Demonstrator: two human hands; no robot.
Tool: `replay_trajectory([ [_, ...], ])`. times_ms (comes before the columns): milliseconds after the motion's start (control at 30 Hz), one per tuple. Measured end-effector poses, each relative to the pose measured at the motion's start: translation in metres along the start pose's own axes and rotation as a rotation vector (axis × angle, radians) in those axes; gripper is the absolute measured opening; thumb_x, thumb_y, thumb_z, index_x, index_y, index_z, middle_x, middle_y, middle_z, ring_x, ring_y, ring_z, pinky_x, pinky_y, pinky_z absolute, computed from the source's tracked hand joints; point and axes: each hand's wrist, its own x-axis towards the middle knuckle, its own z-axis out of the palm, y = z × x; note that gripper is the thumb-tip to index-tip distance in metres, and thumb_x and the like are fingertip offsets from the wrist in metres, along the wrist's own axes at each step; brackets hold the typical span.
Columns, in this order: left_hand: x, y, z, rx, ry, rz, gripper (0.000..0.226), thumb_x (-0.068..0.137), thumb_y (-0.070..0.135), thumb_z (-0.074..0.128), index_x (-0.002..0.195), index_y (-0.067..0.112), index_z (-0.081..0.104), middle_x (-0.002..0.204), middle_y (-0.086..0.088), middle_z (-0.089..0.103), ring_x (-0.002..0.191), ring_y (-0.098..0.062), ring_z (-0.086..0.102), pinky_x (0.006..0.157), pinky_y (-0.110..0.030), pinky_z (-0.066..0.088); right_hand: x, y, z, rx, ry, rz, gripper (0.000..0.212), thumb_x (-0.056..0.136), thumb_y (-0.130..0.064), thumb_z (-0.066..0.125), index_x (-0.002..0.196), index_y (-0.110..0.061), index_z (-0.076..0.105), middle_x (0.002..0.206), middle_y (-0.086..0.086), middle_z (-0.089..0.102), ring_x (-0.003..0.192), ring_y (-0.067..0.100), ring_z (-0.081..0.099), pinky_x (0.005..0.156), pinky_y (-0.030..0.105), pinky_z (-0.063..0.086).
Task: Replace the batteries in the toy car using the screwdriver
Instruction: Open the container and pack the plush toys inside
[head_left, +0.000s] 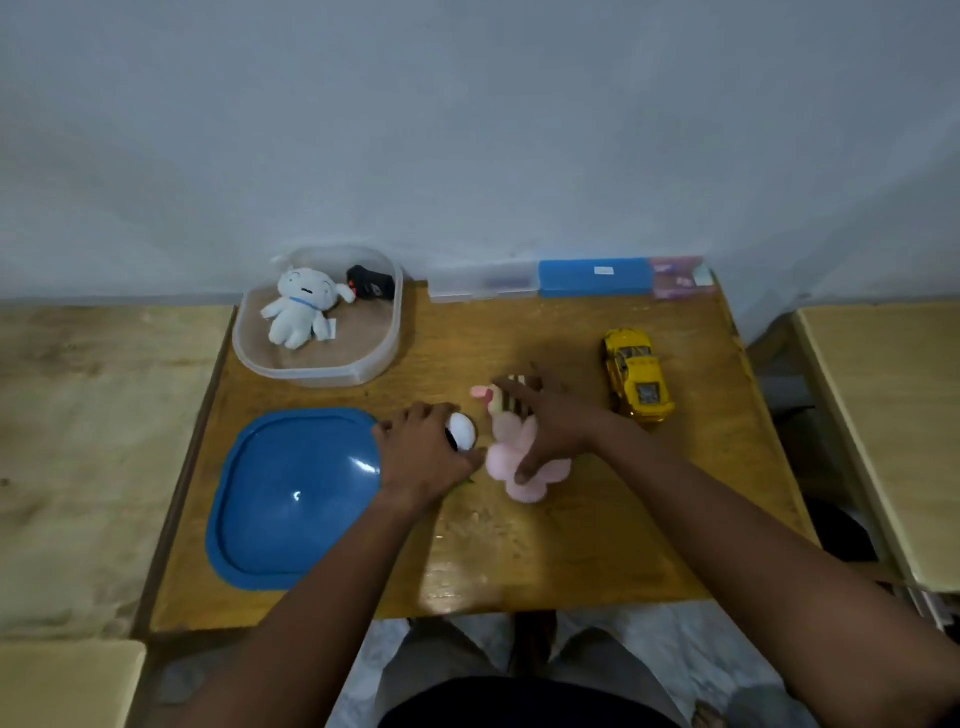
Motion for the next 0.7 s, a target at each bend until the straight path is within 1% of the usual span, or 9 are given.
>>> replay_trajectory([
  [67, -0.007, 0.005, 0.005, 0.012, -0.005, -0.031, 0.067, 0.071, 0.060, 0.068, 0.131, 0.033, 0.058, 0.124, -0.001, 0.065, 0.118, -0.028, 0.053, 0.096, -0.045, 0.031, -0.001, 0.006, 0.012, -0.028, 0.033, -0.009, 0.136, 0.054, -0.048, 0.091, 0.151, -0.052, -0.005, 0.163, 0.014, -0.013, 0.151, 0.036, -0.005, 0.118, 0.053, 0.021],
  [133, -0.011, 0.010, 0.005, 0.005, 0.026, -0.047, 0.060, 0.073, 0.051, 0.069, 0.130, 0.033, 0.059, 0.119, -0.001, 0.068, 0.118, -0.028, 0.054, 0.095, -0.044, 0.030, 0.003, 0.007, 0.022, -0.016, 0.100, -0.017, 0.129, 0.056, -0.042, 0.090, 0.149, -0.053, 0.003, 0.159, 0.014, 0.004, 0.146, 0.038, 0.014, 0.111, 0.049, 0.032],
  [200, -0.013, 0.012, 0.003, -0.007, 0.037, -0.056, 0.054, 0.075, 0.046, 0.068, 0.127, 0.034, 0.060, 0.113, -0.001, 0.069, 0.115, -0.029, 0.056, 0.093, -0.043, 0.030, 0.005, 0.006, 0.028, 0.042, 0.146, -0.045, 0.121, 0.056, -0.034, 0.090, 0.147, -0.054, 0.013, 0.144, 0.012, 0.024, 0.129, 0.036, 0.039, 0.095, 0.041, 0.046],
  [267, -0.015, 0.013, 0.001, -0.036, 0.059, -0.063, 0.049, 0.075, 0.044, 0.068, 0.123, 0.034, 0.062, 0.107, -0.001, 0.070, 0.108, -0.029, 0.059, 0.091, -0.043, 0.032, 0.005, 0.006, 0.030, 0.071, 0.187, -0.066, 0.116, 0.055, -0.031, 0.088, 0.146, -0.052, 0.020, 0.129, 0.009, 0.033, 0.110, 0.029, 0.050, 0.078, 0.035, 0.050],
  [333, -0.017, 0.011, -0.005, -0.079, 0.107, -0.071, 0.048, 0.075, 0.047, 0.068, 0.121, 0.034, 0.063, 0.105, 0.001, 0.071, 0.104, -0.028, 0.060, 0.090, -0.043, 0.032, 0.006, 0.009, 0.031, 0.104, 0.207, -0.072, 0.110, 0.056, -0.032, 0.086, 0.144, -0.050, 0.024, 0.120, 0.005, 0.040, 0.100, 0.023, 0.050, 0.074, 0.035, 0.049],
  [433, -0.012, 0.001, -0.024, -0.154, 0.204, -0.062, 0.053, 0.072, 0.051, 0.070, 0.121, 0.033, 0.063, 0.108, 0.004, 0.072, 0.104, -0.025, 0.061, 0.088, -0.041, 0.031, 0.016, 0.003, 0.022, 0.275, 0.251, -0.077, 0.096, 0.053, -0.039, 0.083, 0.131, -0.056, 0.030, 0.122, -0.001, 0.055, 0.104, 0.018, 0.054, 0.080, 0.042, 0.054],
  [500, -0.004, -0.012, -0.042, -0.188, 0.279, -0.065, 0.054, 0.071, 0.050, 0.072, 0.121, 0.033, 0.063, 0.107, 0.005, 0.072, 0.105, -0.024, 0.061, 0.086, -0.040, 0.029, 0.027, -0.011, 0.004, 0.342, 0.335, -0.077, 0.094, 0.053, -0.048, 0.083, 0.130, -0.055, 0.031, 0.124, -0.002, 0.056, 0.104, 0.016, 0.056, 0.079, 0.039, 0.056],
  [600, 0.018, -0.038, -0.075, -0.257, 0.389, -0.088, 0.055, 0.070, 0.045, 0.073, 0.122, 0.030, 0.064, 0.106, 0.002, 0.073, 0.106, -0.028, 0.063, 0.090, -0.045, 0.044, 0.048, -0.049, -0.032, 0.425, 0.493, -0.157, 0.096, 0.049, -0.048, 0.083, 0.132, -0.050, 0.034, 0.119, 0.003, 0.054, 0.103, 0.021, 0.056, 0.078, 0.043, 0.057],
  [700, 0.045, -0.069, -0.111, -0.252, 0.447, -0.098, 0.057, 0.066, 0.047, 0.070, 0.120, 0.029, 0.067, 0.104, -0.001, 0.075, 0.102, -0.031, 0.066, 0.083, -0.048, 0.054, 0.072, -0.096, -0.059, 0.453, 0.614, -0.256, 0.096, 0.049, -0.048, 0.083, 0.133, -0.048, 0.036, 0.116, 0.005, 0.054, 0.100, 0.022, 0.058, 0.078, 0.043, 0.056],
])
